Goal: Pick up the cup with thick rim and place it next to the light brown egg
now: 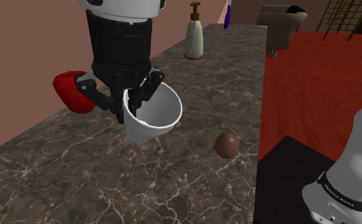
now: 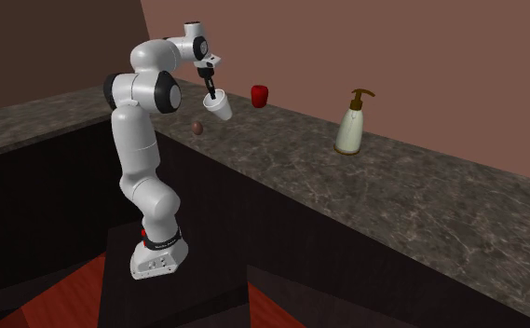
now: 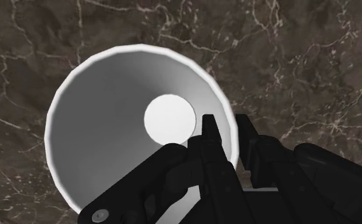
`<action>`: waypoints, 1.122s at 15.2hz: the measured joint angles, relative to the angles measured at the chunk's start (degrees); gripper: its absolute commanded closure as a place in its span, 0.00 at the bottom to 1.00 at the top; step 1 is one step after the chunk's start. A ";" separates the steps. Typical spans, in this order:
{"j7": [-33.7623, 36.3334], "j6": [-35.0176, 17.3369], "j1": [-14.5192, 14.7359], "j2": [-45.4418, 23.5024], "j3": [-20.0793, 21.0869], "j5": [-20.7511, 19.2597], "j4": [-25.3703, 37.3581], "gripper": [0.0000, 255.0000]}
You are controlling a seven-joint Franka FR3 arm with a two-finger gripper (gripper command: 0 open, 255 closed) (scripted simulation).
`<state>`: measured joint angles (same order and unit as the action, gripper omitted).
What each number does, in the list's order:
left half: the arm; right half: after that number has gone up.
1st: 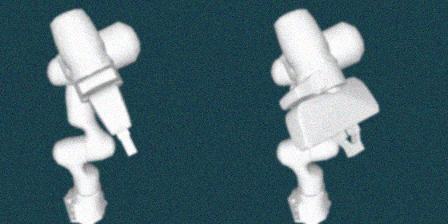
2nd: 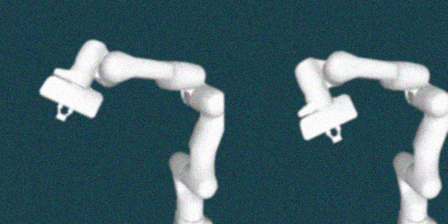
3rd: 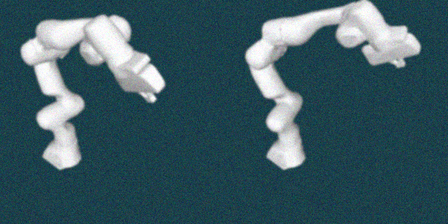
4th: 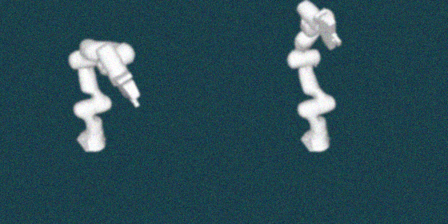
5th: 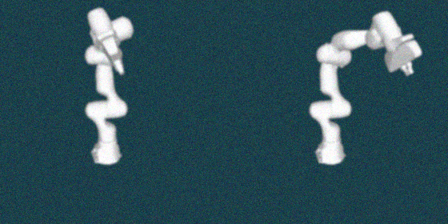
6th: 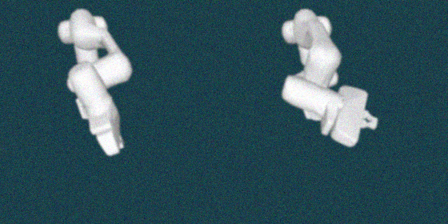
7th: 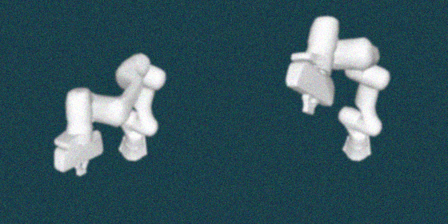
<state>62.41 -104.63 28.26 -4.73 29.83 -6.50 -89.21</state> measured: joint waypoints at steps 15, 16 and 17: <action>-0.13 6.66 0.18 -0.59 0.12 -0.17 6.16 0.00; -0.07 7.14 0.25 -0.62 0.16 -0.20 6.64 0.00; -0.09 7.41 0.26 -0.65 0.17 -0.21 6.92 0.00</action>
<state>62.32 -97.21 28.52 -5.38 30.00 -6.71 -82.29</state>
